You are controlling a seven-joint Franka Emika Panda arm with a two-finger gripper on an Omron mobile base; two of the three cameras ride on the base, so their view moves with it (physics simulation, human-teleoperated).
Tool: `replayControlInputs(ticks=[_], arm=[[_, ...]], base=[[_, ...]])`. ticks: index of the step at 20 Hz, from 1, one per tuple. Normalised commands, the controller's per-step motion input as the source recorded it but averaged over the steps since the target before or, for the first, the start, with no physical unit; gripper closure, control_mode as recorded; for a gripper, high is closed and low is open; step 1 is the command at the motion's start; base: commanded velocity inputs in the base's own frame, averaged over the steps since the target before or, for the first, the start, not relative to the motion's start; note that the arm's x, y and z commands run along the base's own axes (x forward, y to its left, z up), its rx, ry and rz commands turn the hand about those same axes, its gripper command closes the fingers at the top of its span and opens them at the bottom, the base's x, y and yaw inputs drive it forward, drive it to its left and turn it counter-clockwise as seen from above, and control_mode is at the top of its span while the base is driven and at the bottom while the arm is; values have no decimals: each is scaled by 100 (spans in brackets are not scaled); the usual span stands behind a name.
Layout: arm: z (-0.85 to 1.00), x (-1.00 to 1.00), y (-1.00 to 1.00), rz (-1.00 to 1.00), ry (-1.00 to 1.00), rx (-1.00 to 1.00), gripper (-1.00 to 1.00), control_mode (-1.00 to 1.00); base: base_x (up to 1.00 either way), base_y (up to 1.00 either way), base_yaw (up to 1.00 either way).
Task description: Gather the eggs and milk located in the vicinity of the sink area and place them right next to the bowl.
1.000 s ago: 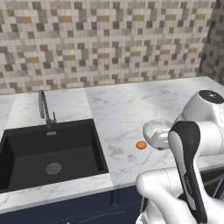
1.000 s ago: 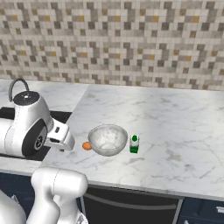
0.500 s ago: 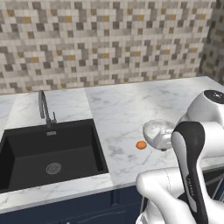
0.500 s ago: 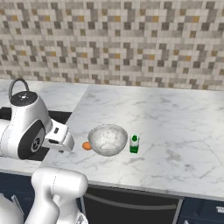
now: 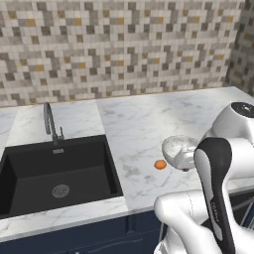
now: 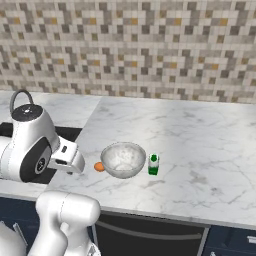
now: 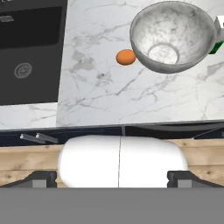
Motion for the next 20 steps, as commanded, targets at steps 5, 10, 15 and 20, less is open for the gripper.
replayControlInputs(ticks=[5, 10, 15, 20], arm=[[0, 0, 0, 0, 0, 0, -100, 100], [0, 0, 0, 0, 0, 0, -100, 100], [0, 0, 0, 0, 0, 0, -100, 100], [0, 0, 0, 0, 0, 0, -100, 100]], base=[[-79, 50, 1], [-58, 100, 3], [0, 100, 0], [0, 100, 0]])
